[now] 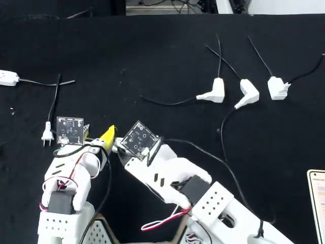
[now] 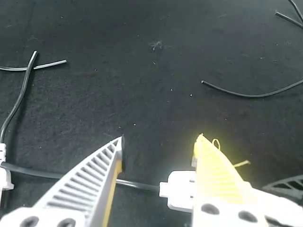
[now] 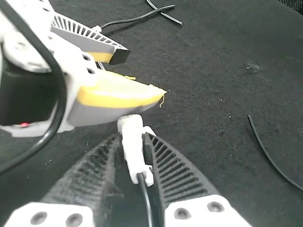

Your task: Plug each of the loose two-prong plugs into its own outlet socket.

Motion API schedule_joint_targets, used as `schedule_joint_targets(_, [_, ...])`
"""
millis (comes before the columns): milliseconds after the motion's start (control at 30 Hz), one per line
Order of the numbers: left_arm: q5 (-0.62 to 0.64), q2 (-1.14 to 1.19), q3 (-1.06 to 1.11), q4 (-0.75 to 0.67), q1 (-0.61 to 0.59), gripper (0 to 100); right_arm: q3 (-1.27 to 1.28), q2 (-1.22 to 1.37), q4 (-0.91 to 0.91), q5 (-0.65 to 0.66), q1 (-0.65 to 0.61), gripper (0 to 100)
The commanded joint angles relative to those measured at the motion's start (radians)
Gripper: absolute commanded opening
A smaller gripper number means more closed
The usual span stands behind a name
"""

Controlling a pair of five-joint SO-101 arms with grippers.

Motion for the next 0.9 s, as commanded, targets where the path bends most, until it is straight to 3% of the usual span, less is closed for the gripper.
schedule_joint_targets(0, [-0.012,0.003,0.002,-0.008,0.021,25,-0.036,-0.050,-0.037,-0.011,0.034,1.0])
schedule_joint_targets(867, [-0.012,0.005,0.013,-0.011,0.021,25,-0.051,-0.042,-0.032,-0.011,0.035,1.0])
